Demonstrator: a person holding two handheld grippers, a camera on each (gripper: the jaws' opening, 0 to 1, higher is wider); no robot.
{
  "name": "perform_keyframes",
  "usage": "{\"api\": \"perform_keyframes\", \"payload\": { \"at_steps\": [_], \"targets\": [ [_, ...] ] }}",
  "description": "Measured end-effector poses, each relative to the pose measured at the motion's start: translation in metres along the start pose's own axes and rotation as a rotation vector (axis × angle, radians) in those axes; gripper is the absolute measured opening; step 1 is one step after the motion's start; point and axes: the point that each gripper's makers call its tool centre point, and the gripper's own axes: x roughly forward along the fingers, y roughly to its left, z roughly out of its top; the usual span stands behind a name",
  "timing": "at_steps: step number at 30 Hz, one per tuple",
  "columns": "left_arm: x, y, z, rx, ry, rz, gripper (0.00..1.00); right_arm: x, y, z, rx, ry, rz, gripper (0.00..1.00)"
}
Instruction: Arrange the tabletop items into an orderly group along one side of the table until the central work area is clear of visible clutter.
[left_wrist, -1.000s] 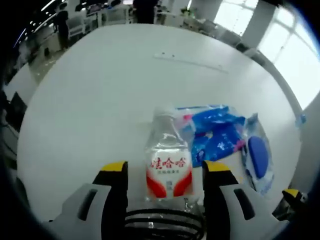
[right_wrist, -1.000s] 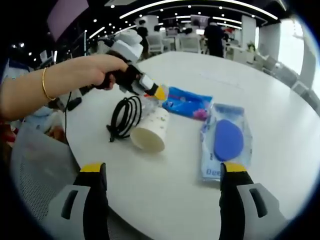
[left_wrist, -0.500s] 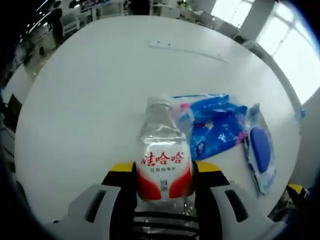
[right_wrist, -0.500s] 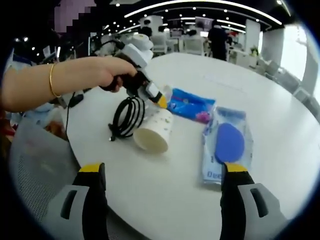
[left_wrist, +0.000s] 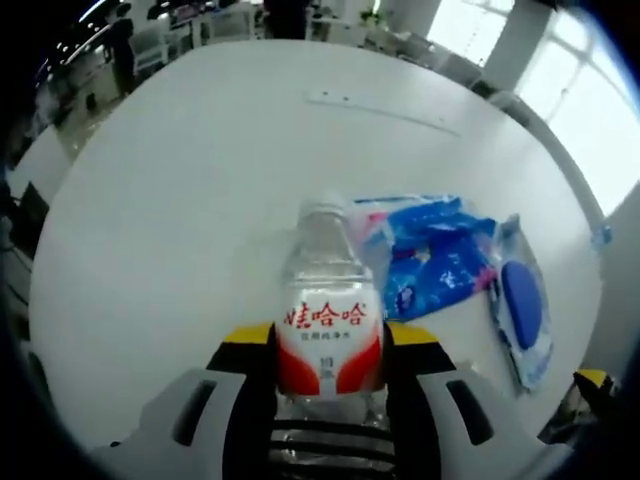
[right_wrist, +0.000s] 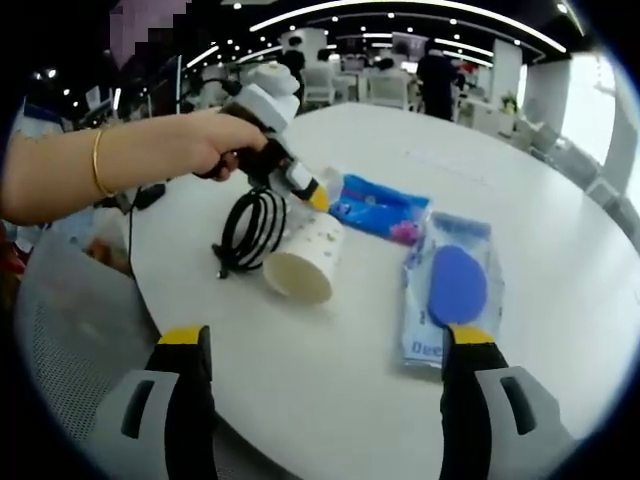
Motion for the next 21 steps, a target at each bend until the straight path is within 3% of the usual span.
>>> {"api": "perform_keyframes", "payload": {
  "at_steps": [9, 12, 14, 16, 21],
  "targets": [
    [-0.013, 0.016, -0.006, -0.044, -0.055, -0.006, 0.38, 0.001, 0.003, 0.000, -0.011, 0.003, 0.006, 0.94],
    [-0.020, 0.018, 0.004, -0.032, -0.136, -0.031, 0.38, 0.001, 0.003, 0.000, -0.014, 0.004, 0.006, 0.94],
    [-0.024, 0.020, 0.004, -0.039, -0.143, -0.031, 0.38, 0.001, 0.003, 0.000, -0.014, 0.004, 0.005, 0.94],
    [-0.030, 0.021, 0.012, -0.030, -0.199, -0.041, 0.38, 0.001, 0.003, 0.000, -0.012, 0.002, 0.006, 0.94],
    [-0.042, 0.026, 0.023, 0.004, -0.265, -0.031, 0.38, 0.001, 0.005, 0.001, -0.009, -0.003, 0.013, 0.94]
  ]
}}
